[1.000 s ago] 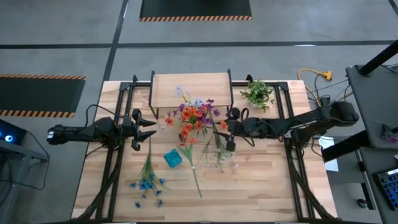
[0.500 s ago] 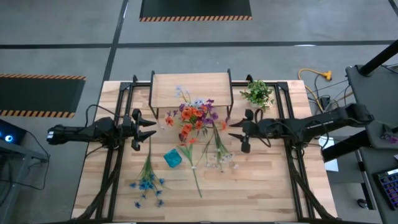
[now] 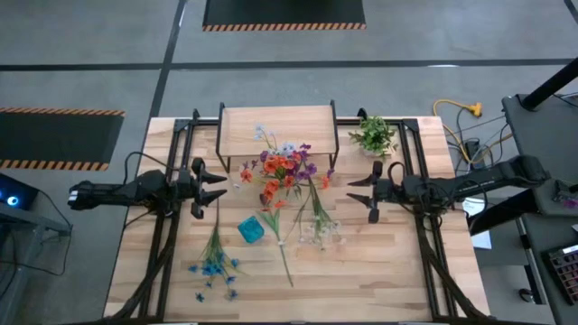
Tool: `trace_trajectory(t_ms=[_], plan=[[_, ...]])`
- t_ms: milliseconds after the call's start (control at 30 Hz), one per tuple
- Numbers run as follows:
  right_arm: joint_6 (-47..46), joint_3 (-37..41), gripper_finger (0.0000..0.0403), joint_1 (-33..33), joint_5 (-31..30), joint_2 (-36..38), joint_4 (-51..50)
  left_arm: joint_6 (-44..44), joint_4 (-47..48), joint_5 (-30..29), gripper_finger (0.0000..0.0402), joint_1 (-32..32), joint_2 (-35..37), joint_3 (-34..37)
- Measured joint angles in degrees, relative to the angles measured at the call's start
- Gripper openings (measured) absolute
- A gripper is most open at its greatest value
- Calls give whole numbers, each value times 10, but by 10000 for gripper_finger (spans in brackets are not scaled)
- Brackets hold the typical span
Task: Pick and place flowers into a vace then onto a shelf
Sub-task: Put the blue flowers into the blue vase
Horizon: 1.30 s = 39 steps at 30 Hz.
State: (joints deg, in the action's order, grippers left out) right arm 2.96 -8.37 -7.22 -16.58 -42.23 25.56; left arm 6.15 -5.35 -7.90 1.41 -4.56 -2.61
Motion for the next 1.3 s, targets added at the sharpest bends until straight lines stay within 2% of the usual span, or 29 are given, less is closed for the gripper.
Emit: trace_trajectory(t_ms=[267, 400, 567, 667, 967, 1100, 1300], plan=[[32, 3, 138, 0, -1, 53, 3, -138, -4, 0, 174, 0, 0, 0], [37, -10, 138, 0, -1, 60, 3, -147, 2, 3, 174, 0, 0, -20], [52, -20, 132, 0, -1, 58, 2, -151, 74, 70, 174, 1, -10, -70], [62, -20, 132, 0, -1, 57, 0, -151, 112, 92, 174, 2, -37, -101], [74, -26, 128, 0, -1, 58, 2, -131, 106, 92, 174, 2, -179, -183], [74, -26, 123, 0, -1, 57, 2, -124, 225, 93, 174, 2, -252, -260], [73, -26, 125, 0, -1, 57, 1, -61, 412, 93, 174, 2, -358, -394]])
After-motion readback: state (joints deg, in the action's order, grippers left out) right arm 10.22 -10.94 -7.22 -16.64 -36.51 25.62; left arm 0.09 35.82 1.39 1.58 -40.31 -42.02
